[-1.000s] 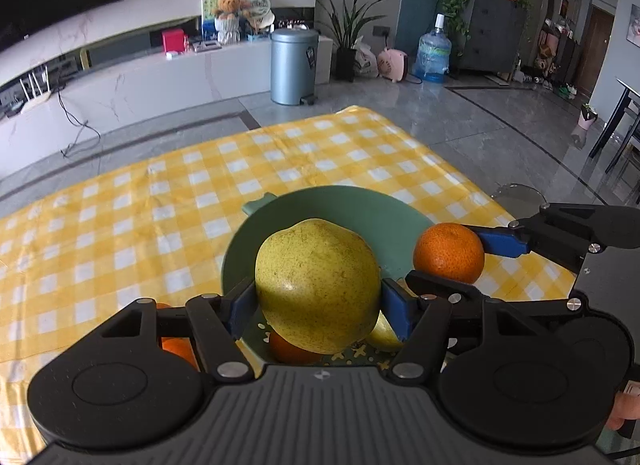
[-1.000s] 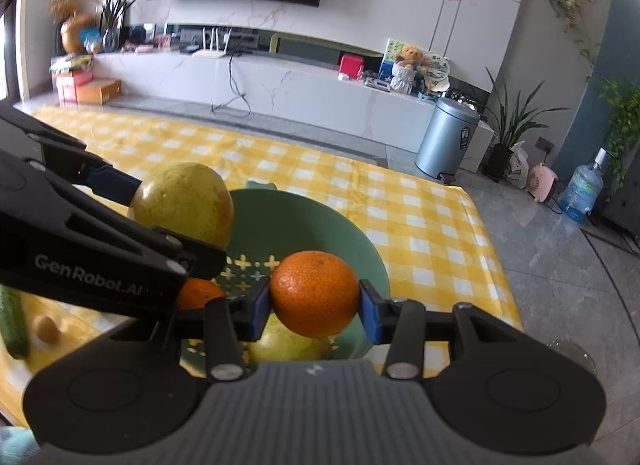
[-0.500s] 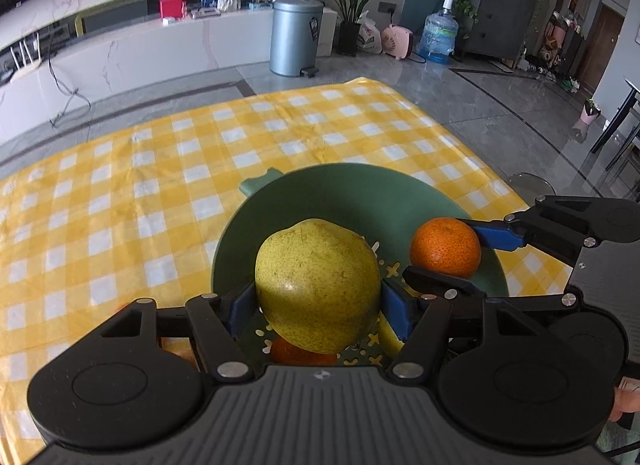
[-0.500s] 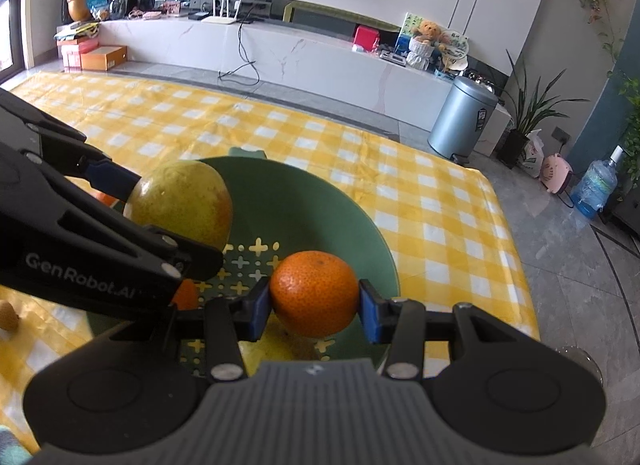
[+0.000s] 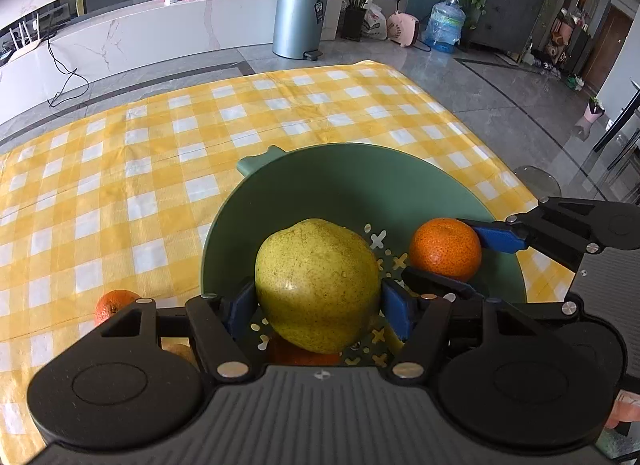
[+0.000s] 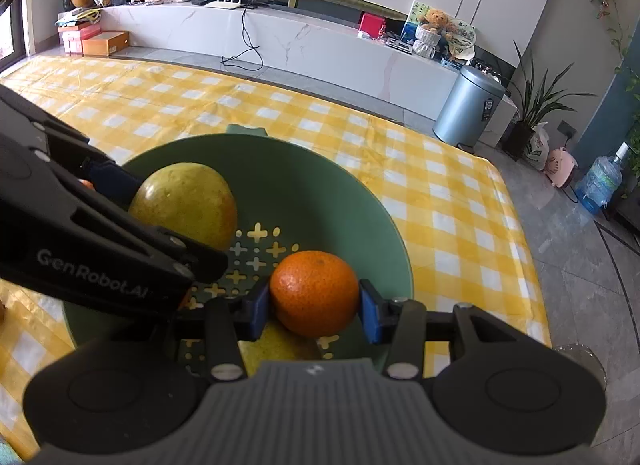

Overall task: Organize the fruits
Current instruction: 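Carry the pear and the tangerine over the green colander with both tools, then open the right tool to drop the tangerine while the left tool releases the pear into the colander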

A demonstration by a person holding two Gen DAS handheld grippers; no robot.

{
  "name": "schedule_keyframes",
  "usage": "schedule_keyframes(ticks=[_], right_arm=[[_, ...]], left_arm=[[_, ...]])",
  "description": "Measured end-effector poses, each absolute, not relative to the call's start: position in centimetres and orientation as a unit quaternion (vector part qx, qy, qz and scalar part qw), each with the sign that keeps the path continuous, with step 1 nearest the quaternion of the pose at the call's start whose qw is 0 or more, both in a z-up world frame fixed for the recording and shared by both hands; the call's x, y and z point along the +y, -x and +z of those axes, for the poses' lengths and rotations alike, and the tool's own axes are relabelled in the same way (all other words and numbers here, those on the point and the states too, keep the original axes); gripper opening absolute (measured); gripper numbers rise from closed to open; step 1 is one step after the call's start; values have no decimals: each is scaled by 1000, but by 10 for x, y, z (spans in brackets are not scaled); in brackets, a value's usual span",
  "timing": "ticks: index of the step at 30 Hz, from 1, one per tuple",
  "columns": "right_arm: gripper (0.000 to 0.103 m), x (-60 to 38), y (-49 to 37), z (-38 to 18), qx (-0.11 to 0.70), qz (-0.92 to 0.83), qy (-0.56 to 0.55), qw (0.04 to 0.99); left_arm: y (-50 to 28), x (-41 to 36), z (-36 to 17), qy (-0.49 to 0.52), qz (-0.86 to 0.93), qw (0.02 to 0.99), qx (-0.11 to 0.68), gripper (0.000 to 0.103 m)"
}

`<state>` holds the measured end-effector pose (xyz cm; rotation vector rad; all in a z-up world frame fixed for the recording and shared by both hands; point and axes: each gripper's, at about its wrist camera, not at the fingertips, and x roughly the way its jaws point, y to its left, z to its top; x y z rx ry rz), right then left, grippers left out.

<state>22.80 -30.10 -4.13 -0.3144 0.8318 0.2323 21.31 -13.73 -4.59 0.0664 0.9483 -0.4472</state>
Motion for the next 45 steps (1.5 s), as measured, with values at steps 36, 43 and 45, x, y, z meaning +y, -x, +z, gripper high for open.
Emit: schedule_keyframes(ticks=[36, 43, 45], right_arm=[[62, -304, -227, -30, 416, 102, 149, 891], [77, -303, -216, -19, 402, 78, 138, 902], [77, -302, -210, -14, 396, 71, 132, 906]], left_arm=[[-209, -141, -25, -17, -206, 881, 425, 84], [-189, -131, -7, -13, -207, 891, 405, 84], [-182, -127, 0, -15, -205, 893, 401, 84]])
